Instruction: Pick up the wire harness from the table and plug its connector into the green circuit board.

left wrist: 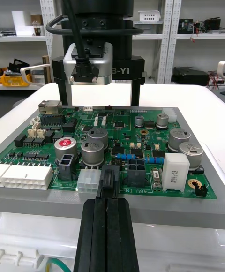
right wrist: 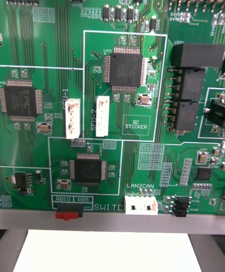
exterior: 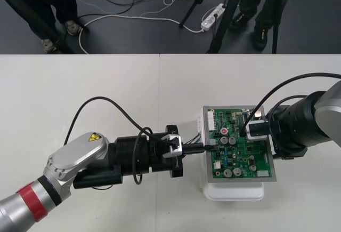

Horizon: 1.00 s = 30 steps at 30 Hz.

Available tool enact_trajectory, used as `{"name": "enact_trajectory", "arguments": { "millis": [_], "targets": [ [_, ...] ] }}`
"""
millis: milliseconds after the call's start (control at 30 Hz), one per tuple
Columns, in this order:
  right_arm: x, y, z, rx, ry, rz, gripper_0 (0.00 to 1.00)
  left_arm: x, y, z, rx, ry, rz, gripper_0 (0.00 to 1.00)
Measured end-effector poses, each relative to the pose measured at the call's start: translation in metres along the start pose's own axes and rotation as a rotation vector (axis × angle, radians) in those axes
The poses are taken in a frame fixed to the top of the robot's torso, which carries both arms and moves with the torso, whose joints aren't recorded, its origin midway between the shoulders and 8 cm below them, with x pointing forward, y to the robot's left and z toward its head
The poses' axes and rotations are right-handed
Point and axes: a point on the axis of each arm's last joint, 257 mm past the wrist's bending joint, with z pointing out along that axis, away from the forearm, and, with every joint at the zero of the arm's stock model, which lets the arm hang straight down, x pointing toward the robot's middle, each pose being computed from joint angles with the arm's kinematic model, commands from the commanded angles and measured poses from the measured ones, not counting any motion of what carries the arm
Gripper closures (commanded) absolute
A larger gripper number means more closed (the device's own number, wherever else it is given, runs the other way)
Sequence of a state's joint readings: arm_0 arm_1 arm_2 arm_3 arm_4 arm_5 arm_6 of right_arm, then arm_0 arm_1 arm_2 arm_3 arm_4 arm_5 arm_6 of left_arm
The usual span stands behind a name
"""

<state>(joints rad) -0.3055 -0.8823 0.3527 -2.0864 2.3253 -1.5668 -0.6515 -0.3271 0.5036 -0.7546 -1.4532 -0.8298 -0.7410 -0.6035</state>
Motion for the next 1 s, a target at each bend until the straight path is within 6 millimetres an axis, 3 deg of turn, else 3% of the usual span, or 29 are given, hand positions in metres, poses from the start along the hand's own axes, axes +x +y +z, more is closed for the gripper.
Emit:
{"name": "enact_trajectory", "arguments": {
  "millis": [67, 100, 167, 267, 600, 1000],
  "targets": [
    [0.0, 0.0, 0.0, 0.0, 0.001, 0.0, 0.0, 0.0, 0.0, 0.0, -0.001, -0.001, -0.001, 0.99],
    [0.0, 0.0, 0.0, 0.001, 0.001, 0.0, 0.0, 0.0, 0.0, 0.0, -0.001, -0.002, -0.003, 0.85],
    [0.0, 0.0, 0.0, 0.001, 0.001, 0.0, 0.0, -0.001, 0.0, 0.0, -0.002, -0.003, -0.005, 0.33],
    [0.0, 0.0, 0.0, 0.001, 0.002, 0.0, 0.0, -0.002, 0.0, 0.0, -0.003, -0.007, -0.009, 0.0],
    [0.017, 0.001, -0.005, 0.0, 0.012, 0.034, 0.0, -0.001, 0.005, -0.007, -0.015, -0.007, -0.027, 0.0],
    [0.059, 0.011, -0.036, 0.001, -0.076, 0.074, 0.0, 0.0, 0.008, -0.013, -0.021, -0.003, -0.035, 0.0]
  ]
}}
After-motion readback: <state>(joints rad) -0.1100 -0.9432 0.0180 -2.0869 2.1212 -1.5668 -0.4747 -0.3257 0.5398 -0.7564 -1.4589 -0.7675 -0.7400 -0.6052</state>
